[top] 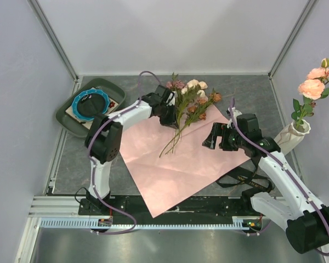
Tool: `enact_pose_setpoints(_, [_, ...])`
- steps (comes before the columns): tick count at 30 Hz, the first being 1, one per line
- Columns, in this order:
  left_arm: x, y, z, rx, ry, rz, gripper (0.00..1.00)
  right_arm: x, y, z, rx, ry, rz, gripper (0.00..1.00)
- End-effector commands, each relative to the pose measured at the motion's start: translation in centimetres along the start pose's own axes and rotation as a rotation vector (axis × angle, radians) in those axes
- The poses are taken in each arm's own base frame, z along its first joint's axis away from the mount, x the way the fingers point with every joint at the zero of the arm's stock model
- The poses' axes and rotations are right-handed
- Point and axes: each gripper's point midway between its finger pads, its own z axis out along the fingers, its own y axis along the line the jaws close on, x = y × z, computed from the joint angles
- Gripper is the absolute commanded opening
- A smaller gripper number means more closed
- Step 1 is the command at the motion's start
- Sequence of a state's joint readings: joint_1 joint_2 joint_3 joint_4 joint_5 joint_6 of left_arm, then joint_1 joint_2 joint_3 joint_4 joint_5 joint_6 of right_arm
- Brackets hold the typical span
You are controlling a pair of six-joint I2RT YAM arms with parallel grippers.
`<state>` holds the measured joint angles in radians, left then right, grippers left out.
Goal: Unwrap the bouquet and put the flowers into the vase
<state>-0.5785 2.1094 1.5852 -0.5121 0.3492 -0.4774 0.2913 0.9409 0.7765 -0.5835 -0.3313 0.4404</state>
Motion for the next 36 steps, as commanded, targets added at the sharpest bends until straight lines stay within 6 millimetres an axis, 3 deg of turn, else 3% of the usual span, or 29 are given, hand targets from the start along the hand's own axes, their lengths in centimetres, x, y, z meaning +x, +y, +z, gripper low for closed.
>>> enact_pose_setpoints(1, [-3.0,-4.7,-8.3,0.075,-0.182,0.099,0.02,-2.4,1.5,0.1,-0.020,-0.051,-0.008,0.98])
enact_pose_setpoints(3, [-3.2,-6.0,-10.8,0.110,-0.224,0.121,0.02,-3.0,2.5,0.4,-0.041,-0.058,-0.013,0.98])
enact_pose_setpoints(6, [-2.6,-7.4,-13.0,0.169,-0.239,0.157,0.02,-3.7,4.3,1.0,-0.081,-0.065,-0.009,0.98])
enact_pose_setpoints(13, [-2.4,-9.3,-15.7,0.263,-0.327,0.190,0.02,-5.3,8.4,2.3,-0.132,-0.112,0.003,0.98])
enact_pose_setpoints(17, [-1.2,-12.0,-17.7,0.426,-0.334,0.251,0.02,-7.5,12.1,0.7,-0.230,-0.199,-0.004,0.98])
enact_pose_setpoints(18, [-0.9,-12.4,-18.0,0.453,-0.330,0.259,0.02,-9.0,12.7,-0.2,-0.241,-0.254,0.001,0.98])
enact_pose_setpoints(21, [0.7,-13.7,-18.8,0.552,-0.308,0.297,0.02,-11.4,13.6,-2.3,-0.251,-0.338,0.032,0.95])
enact_pose_setpoints(23, [1.3,-14.8,-19.8,0.609,-0.315,0.333,0.02,-12.0,14.2,-2.6,-0.268,-0.331,0.031,0.88])
enact_pose_setpoints(24, [1.6,-15.0,-20.0,0.618,-0.314,0.339,0.02,-12.6,14.6,-3.1,-0.272,-0.337,0.031,0.80])
enact_pose_setpoints(28, [3.2,-16.4,-20.7,0.666,-0.291,0.398,0.02,-14.3,15.0,-4.5,-0.272,-0.370,0.047,0.71])
enact_pose_setpoints(29, [3.8,-17.0,-20.9,0.679,-0.285,0.416,0.02,-14.8,15.1,-5.3,-0.277,-0.388,0.047,0.65])
enact_pose_setpoints(36, [5.8,-19.1,-22.3,0.728,-0.284,0.482,0.02,-14.2,14.8,-6.0,-0.261,-0.351,0.043,0.58])
